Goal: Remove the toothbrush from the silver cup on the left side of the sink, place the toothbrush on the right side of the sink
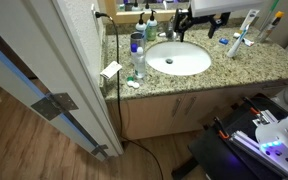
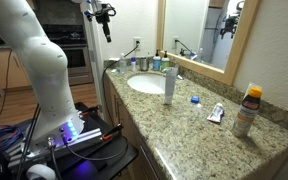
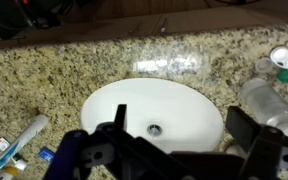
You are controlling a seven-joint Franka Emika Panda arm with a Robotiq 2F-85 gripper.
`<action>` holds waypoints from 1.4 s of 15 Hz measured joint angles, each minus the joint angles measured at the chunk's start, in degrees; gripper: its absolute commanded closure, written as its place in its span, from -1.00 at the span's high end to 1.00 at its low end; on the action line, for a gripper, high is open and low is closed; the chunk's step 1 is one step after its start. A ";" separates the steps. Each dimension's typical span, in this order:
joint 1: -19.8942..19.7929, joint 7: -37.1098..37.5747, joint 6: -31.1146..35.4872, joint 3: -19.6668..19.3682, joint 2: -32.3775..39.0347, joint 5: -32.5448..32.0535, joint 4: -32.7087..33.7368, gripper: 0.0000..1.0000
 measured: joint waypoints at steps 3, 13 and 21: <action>0.68 2.40 -0.44 -1.06 4.20 -1.21 3.71 1.00; 6.37 29.90 4.66 -13.18 23.79 -13.49 23.79 1.00; 14.15 42.21 1.49 -18.81 33.19 -16.59 28.88 1.00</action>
